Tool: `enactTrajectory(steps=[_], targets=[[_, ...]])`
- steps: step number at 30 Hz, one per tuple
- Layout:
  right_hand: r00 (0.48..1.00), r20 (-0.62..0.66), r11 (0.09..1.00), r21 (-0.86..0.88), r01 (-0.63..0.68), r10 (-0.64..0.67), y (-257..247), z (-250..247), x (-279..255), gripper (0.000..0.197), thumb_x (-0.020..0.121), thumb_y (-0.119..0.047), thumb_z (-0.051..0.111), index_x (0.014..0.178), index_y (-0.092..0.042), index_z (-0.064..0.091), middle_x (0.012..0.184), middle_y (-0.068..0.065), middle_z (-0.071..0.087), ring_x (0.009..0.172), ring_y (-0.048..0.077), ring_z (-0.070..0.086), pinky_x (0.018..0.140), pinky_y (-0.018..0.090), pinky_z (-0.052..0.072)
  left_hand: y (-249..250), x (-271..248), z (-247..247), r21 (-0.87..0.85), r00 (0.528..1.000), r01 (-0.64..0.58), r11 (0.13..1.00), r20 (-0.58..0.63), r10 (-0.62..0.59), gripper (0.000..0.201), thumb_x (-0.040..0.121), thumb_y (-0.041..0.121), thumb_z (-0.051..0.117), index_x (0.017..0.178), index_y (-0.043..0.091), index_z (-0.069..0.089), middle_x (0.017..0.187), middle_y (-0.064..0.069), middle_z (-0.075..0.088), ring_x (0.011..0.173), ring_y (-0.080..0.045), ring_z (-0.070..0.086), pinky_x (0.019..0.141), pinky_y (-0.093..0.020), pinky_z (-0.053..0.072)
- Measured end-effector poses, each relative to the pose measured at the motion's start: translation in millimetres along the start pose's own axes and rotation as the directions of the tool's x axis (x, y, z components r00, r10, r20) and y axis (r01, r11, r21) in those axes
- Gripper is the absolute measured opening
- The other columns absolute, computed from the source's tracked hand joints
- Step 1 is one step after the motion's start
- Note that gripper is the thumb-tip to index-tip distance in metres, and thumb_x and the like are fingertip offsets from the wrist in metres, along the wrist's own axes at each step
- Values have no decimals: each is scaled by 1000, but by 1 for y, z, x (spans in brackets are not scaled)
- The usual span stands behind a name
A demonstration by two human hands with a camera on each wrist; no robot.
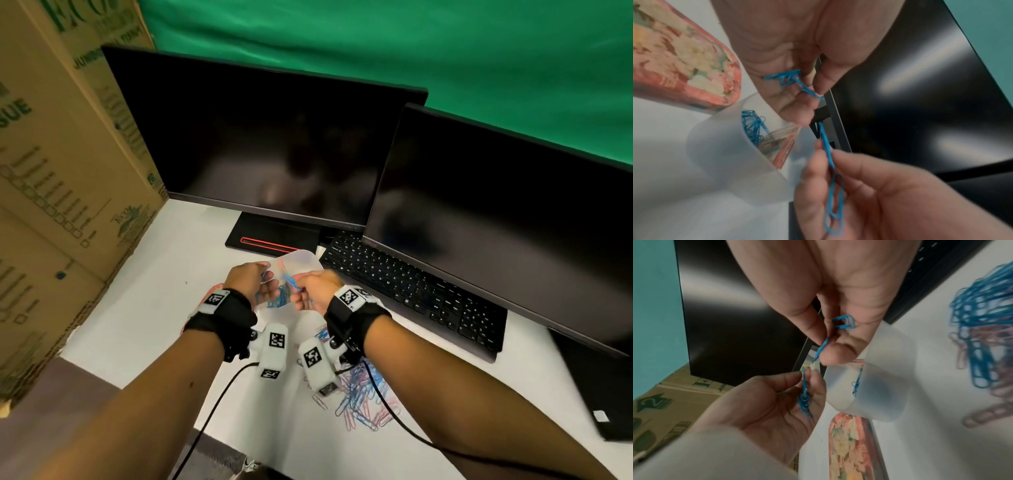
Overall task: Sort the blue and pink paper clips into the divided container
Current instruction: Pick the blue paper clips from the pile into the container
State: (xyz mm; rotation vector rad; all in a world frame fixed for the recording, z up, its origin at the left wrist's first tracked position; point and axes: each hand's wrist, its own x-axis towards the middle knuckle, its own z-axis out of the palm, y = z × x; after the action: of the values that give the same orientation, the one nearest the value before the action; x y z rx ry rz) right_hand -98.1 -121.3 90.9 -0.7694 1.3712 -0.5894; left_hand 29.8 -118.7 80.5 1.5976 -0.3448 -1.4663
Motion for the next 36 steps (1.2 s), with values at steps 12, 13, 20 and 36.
enactTrajectory(steps=[12, 13, 20, 36], targets=[[988, 141, 996, 58, -73, 64, -28, -3, 8, 20, 98, 3, 37, 89, -4, 54, 77, 7, 48, 75, 17, 52, 87, 31, 45, 13, 11, -1, 221, 1000, -14, 975, -24, 20, 36, 96, 27, 49, 128, 11, 53, 121, -16, 52, 121, -34, 49, 95, -43, 46], [989, 144, 995, 84, -48, 36, -29, -11, 5, 19, 99, 3, 37, 102, -2, 56, 77, 7, 50, 80, 20, 55, 89, 32, 45, 14, 9, 0, 234, 998, -57, 971, -20, 64, 33, 97, 23, 48, 127, 12, 54, 127, -17, 52, 123, -35, 49, 95, -44, 47], [991, -20, 911, -395, 115, -134, 27, -81, -17, 19, 93, -1, 48, 102, -3, 65, 80, 8, 65, 59, 16, 60, 50, 26, 47, -35, -25, 10, 498, 895, -443, 746, 288, 339, 16, 87, -3, 57, 79, 10, 63, 74, -4, 62, 54, 2, 56, 53, -8, 41], [925, 332, 145, -922, 359, -184, 168, -115, -52, 37, 88, -25, 50, 121, -40, 59, 111, 0, 56, 107, 25, 55, 92, 33, 47, -155, -36, 32, 794, 813, -572, -205, 581, -19, 17, 83, 29, 56, 92, 20, 67, 103, -3, 68, 96, -26, 64, 79, -32, 51]])
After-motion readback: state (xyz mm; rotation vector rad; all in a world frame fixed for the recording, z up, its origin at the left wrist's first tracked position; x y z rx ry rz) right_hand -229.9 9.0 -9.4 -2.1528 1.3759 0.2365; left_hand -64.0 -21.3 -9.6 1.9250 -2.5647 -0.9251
